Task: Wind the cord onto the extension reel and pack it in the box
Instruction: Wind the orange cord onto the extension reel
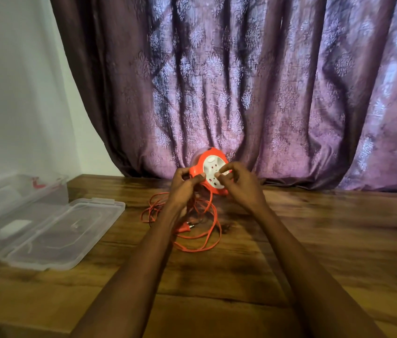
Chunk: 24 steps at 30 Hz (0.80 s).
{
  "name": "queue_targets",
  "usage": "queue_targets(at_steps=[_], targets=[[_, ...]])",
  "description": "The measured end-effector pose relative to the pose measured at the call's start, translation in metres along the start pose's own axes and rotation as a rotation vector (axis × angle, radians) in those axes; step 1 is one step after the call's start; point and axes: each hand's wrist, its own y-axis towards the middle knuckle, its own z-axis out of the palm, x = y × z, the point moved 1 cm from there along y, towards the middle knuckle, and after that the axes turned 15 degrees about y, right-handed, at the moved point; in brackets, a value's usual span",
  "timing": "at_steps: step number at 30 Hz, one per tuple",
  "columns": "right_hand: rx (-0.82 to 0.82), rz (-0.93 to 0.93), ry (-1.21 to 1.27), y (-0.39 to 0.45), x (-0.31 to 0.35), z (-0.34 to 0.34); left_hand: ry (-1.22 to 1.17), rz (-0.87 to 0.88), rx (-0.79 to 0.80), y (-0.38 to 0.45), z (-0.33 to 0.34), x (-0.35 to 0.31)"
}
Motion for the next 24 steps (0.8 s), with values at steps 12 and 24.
queue_targets(at_steps=[12, 24], targets=[[0.065, -0.049, -0.300, -0.006, 0.013, 0.014, -0.223, -0.042, -0.101, 0.007, -0.007, -0.003], [-0.047, 0.363, -0.347, 0.004, -0.049, -0.007, -0.350, -0.043, -0.142, 0.013, -0.017, -0.006]])
